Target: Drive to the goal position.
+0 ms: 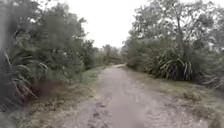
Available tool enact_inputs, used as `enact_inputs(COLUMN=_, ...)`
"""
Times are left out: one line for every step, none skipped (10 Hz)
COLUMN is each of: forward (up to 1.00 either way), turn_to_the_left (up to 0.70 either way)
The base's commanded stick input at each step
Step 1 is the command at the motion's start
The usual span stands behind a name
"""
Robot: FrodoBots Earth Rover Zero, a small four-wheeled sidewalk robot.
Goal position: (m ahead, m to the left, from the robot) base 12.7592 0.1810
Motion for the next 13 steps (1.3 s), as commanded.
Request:
enact_inputs(forward=0.70, turn_to_the_left=0.00)
enact_inputs(forward=0.70, turn_to_the_left=0.00)
enact_inputs(forward=0.70, turn_to_the_left=0.00)
enact_inputs(forward=0.70, turn_to_the_left=0.00)
enact_inputs(forward=0.70, turn_to_the_left=0.00)
enact_inputs(forward=0.70, turn_to_the_left=0.00)
enact_inputs(forward=0.70, turn_to_the_left=0.00)
enact_inputs(forward=0.70, turn_to_the_left=0.00)
enact_inputs(forward=0.70, turn_to_the_left=0.00)
enact_inputs(forward=0.70, turn_to_the_left=0.00)
enact_inputs(forward=0.70, turn_to_the_left=0.00)
enact_inputs(forward=0.70, turn_to_the_left=0.00)
enact_inputs(forward=0.70, turn_to_the_left=0.00)
